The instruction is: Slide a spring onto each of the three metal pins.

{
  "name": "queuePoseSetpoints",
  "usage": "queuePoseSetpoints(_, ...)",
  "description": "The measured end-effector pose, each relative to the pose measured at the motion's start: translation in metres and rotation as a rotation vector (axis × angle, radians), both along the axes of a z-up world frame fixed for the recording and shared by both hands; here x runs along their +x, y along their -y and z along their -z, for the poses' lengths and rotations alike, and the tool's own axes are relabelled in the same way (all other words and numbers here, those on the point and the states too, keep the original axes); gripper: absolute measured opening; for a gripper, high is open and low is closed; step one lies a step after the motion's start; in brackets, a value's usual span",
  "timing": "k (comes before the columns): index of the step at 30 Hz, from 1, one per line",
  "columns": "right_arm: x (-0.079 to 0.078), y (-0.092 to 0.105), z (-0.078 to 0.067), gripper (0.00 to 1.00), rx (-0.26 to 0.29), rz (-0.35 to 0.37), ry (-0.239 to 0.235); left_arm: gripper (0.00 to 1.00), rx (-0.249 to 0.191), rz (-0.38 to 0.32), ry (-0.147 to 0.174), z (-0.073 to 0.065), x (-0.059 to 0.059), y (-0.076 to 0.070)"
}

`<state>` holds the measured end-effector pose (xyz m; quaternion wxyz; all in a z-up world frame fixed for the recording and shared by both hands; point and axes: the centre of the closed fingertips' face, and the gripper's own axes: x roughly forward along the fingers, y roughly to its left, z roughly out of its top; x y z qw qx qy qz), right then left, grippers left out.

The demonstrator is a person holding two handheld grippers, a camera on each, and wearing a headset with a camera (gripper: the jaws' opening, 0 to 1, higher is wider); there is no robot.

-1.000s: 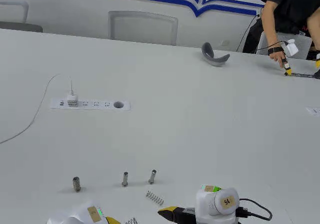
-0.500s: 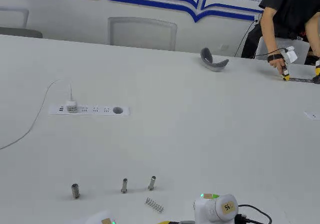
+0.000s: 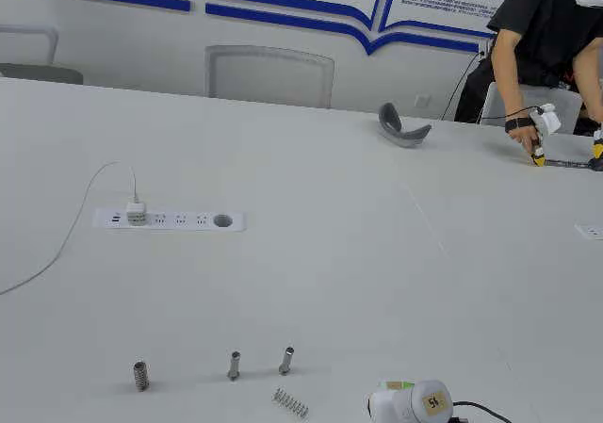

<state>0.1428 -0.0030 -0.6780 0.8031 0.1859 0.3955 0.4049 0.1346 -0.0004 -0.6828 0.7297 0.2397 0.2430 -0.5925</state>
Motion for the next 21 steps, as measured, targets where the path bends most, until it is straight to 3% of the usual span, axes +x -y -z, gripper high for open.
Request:
queuePoseSetpoints(11,0.0,-0.003,-0.006,0.14,0.009,-0.021,-0.006,0.09,0.013,0.015,0.015,0.002,0.001,-0.001)
queuePoseSetpoints(21,0.003,-0.004,-0.016,0.13,-0.037,-0.055,0.034,0.09,0.007,0.019,0.021,0.0,0.007,0.004)
